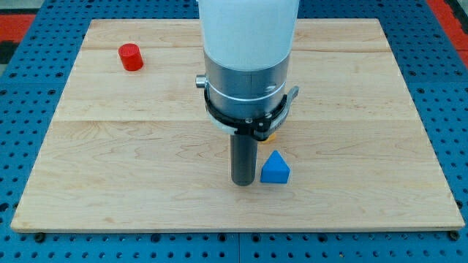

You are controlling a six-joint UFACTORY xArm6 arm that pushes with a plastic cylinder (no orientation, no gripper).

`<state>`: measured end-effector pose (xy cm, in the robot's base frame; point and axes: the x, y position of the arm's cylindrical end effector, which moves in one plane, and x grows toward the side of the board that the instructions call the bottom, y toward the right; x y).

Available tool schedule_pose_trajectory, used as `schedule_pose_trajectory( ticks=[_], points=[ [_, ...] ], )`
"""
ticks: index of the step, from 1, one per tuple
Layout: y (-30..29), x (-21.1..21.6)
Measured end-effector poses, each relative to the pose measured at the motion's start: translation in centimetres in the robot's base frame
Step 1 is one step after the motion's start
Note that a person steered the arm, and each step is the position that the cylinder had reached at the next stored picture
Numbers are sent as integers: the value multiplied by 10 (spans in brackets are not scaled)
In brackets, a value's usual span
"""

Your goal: Move blue triangle towards yellow hexagon

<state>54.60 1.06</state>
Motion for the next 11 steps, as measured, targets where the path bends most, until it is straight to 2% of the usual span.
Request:
schedule_pose_trajectory(
  ticks=[1,2,3,4,5,8,11],
  points=[
    [18,-5],
    [63,2],
    [64,17],
    [88,51],
    [117,48],
    [78,4],
    [74,-28]
  ],
)
